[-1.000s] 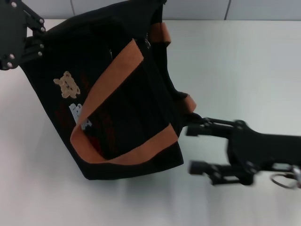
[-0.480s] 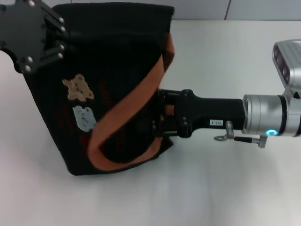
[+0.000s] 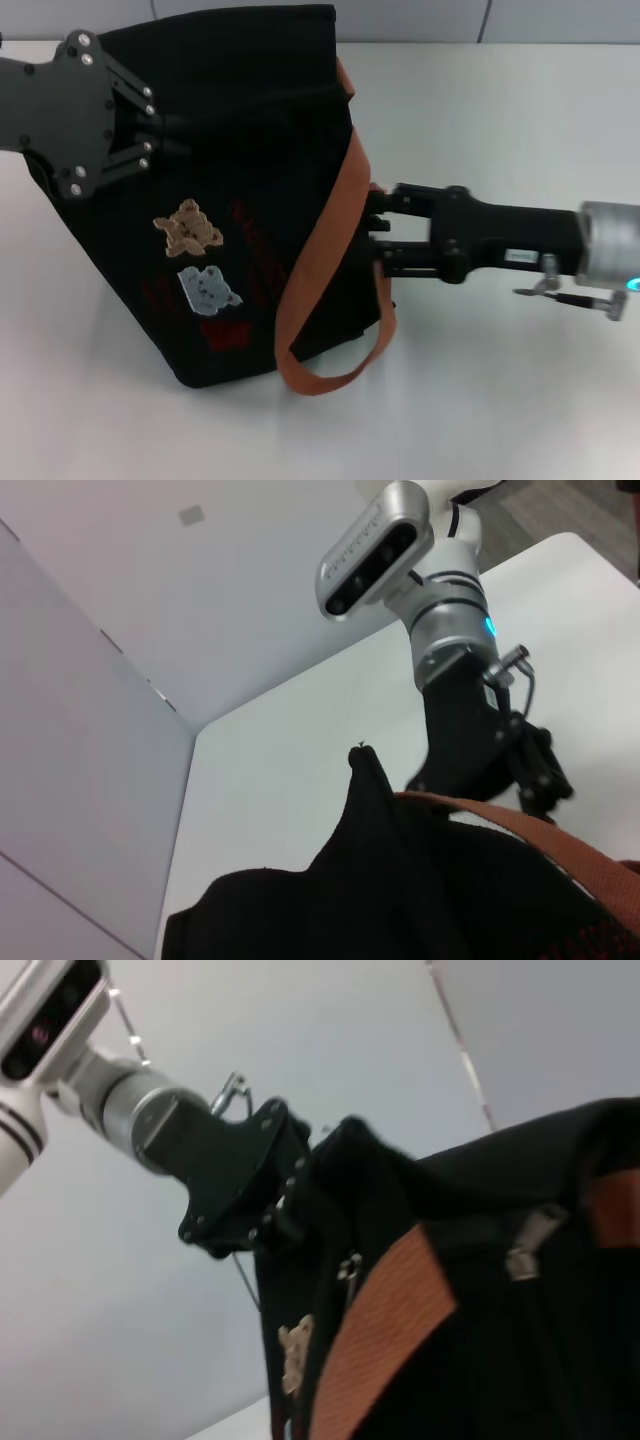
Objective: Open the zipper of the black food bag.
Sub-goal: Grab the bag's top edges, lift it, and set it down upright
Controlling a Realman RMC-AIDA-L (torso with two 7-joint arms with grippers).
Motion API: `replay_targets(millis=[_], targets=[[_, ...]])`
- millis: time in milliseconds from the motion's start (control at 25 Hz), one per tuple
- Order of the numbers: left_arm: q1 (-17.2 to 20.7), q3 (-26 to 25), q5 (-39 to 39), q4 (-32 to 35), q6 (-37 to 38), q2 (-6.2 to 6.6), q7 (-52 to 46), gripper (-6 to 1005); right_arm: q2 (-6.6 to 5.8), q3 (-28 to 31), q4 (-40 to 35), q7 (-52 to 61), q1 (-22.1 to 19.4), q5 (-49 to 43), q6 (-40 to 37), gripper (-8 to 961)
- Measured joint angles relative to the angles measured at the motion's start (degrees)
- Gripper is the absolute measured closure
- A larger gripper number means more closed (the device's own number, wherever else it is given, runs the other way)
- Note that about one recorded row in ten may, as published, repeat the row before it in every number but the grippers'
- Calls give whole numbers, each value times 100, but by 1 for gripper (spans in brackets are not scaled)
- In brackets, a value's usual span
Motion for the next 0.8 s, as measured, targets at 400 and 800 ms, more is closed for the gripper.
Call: replay_targets(millis=[400,800], targets=[[64,233,38,-273,-91,-100,250,929,-111,991,-386,489,-406,19,-512,163],[65,437,-5,-500,-205,-104,391,929,7,1071,-350,445,13,19,-446,242]])
